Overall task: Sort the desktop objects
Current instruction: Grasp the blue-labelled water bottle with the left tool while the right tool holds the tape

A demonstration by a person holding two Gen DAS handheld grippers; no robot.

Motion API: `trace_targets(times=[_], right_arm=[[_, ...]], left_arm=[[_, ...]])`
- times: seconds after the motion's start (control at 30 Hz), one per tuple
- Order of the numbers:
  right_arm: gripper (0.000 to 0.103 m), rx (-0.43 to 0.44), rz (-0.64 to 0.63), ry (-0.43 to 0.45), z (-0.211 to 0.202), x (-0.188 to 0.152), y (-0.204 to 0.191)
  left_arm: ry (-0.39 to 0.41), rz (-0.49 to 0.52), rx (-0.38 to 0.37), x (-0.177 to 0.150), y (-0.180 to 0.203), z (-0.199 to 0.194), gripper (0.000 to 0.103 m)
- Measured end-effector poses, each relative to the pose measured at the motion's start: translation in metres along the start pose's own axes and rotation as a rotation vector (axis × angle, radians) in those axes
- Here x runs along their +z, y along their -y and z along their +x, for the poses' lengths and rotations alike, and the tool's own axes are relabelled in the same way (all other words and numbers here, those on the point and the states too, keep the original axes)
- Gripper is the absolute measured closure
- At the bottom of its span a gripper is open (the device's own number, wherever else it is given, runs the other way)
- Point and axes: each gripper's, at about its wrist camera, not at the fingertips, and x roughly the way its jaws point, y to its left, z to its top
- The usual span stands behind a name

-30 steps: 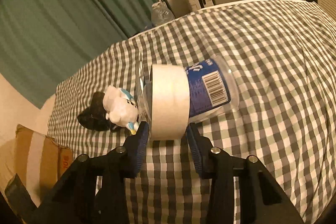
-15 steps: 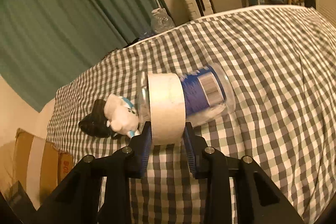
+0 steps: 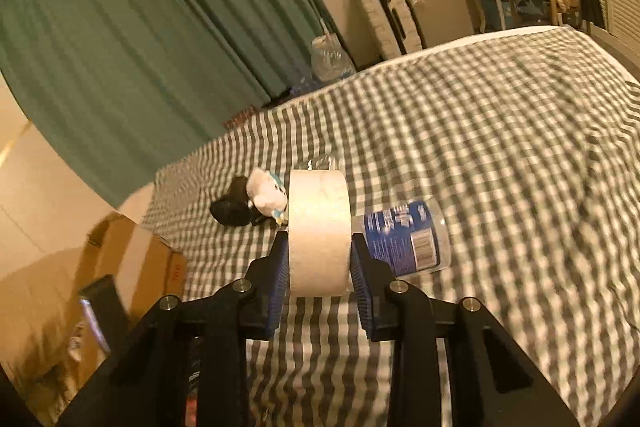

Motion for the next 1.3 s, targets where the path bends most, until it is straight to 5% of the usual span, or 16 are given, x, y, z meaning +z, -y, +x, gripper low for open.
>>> trace_targets(times=[0.27, 0.4, 0.5, 0.77, 0.87, 1.0, 1.07, 1.13, 1.3], right_arm=[[0.074, -0.107, 0.102, 0.078, -0.036, 0.004, 0.054], [0.074, -0.277, 0.130, 0.038, -0.032, 0.000, 0.090], [0.074, -0.270, 0.227, -0.007, -0.027, -0.005, 0.122], [0.074, -0.264, 0.253, -0.009, -0.024, -0.007, 0.140], [0.074, -0.262, 0.239, -0.010, -0.023, -0.004, 0.144], [0.074, -0.295, 0.216, -0.026, -0.015, -0.004, 0.142], [0.073, -0.320, 0.219, -0.051, -0.007, -0.008, 0.146], [0.073, -0.330, 0.216, -0.059, -0.003, -0.010, 0.148], [0.074, -0.295, 0.212, -0.030, -0.010, -0.010, 0.144]], left_arm=[[0.033, 0.103, -0.124, -0.005, 0.052, -0.018, 0.000], [0.060, 0.208, -0.208, 0.002, 0.092, -0.020, 0.000], [0.071, 0.294, -0.280, 0.010, 0.121, -0.011, 0.000], [-0.013, 0.753, -0.369, 0.023, 0.176, 0.041, 0.000], [0.000, 0.847, -0.317, 0.023, 0.190, 0.060, 0.000], [-0.078, 0.819, -0.304, 0.023, 0.200, 0.085, 0.000], [-0.076, 0.780, -0.312, 0.021, 0.201, 0.088, 0.006], [-0.062, 0.735, -0.306, 0.020, 0.200, 0.085, 0.026], [-0.076, 0.645, -0.337, 0.008, 0.189, 0.068, 0.032]])
